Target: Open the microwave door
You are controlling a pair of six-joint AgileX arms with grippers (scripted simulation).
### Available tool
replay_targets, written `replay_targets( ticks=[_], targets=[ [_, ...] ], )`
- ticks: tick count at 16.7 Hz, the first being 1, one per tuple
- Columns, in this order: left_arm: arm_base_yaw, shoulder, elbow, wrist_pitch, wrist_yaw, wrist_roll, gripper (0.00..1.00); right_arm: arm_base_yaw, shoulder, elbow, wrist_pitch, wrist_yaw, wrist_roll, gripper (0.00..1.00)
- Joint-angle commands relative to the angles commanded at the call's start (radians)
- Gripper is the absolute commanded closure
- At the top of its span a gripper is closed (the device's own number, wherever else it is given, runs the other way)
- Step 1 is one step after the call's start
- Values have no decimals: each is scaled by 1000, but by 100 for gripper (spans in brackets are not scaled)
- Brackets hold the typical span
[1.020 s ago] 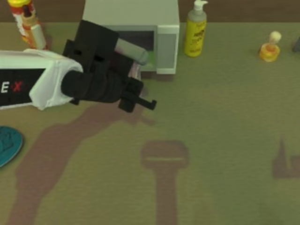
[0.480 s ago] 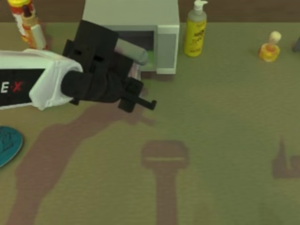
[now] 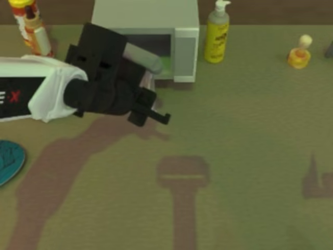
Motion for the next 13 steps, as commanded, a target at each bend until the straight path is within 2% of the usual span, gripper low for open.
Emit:
replay_targets(
  ticks=[13],
  targets=[
    [11, -6, -10, -2, 14, 22, 100, 0, 0, 0, 0, 0, 0, 0]
  ],
)
